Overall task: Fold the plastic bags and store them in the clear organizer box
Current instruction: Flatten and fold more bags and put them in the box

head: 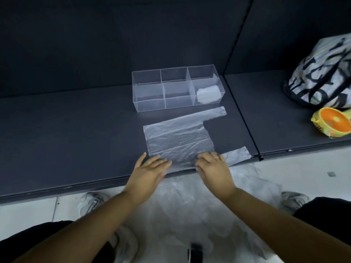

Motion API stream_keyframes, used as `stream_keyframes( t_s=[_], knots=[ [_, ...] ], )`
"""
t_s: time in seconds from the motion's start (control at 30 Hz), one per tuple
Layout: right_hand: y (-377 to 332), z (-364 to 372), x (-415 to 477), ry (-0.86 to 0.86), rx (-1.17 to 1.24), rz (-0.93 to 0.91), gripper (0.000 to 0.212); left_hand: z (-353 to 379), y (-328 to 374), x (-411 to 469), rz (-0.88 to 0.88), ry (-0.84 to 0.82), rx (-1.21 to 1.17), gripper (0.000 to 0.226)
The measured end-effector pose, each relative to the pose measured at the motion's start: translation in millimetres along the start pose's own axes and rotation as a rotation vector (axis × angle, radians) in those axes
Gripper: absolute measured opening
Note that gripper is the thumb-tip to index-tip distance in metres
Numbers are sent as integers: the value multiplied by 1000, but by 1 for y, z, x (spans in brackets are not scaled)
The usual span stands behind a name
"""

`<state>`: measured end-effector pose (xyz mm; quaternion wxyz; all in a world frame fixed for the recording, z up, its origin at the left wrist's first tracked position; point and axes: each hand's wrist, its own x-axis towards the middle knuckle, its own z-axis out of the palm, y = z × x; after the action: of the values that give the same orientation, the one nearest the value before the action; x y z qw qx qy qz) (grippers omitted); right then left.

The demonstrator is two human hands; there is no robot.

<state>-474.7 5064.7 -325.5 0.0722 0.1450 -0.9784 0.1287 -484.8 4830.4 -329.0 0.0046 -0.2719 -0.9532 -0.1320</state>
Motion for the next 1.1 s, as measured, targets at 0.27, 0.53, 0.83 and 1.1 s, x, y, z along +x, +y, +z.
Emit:
stream_keyframes(
  t_s=[0.27,0.53,0.83,1.1],
  knots=[
    [92,-53,7,-285,420,446,9,-53,-45,29,-475,-95,-662,13],
    [124,-59,68,-149,998,839,6,-45,-80,70,-753,-35,-861,17],
    [127,-4,133,-16,629,853,32,-13,-108,100,-964,51,-611,18],
    [123,8,138,-24,446,834,20,-1,-86,101,-633,334,-110,27]
  ],
)
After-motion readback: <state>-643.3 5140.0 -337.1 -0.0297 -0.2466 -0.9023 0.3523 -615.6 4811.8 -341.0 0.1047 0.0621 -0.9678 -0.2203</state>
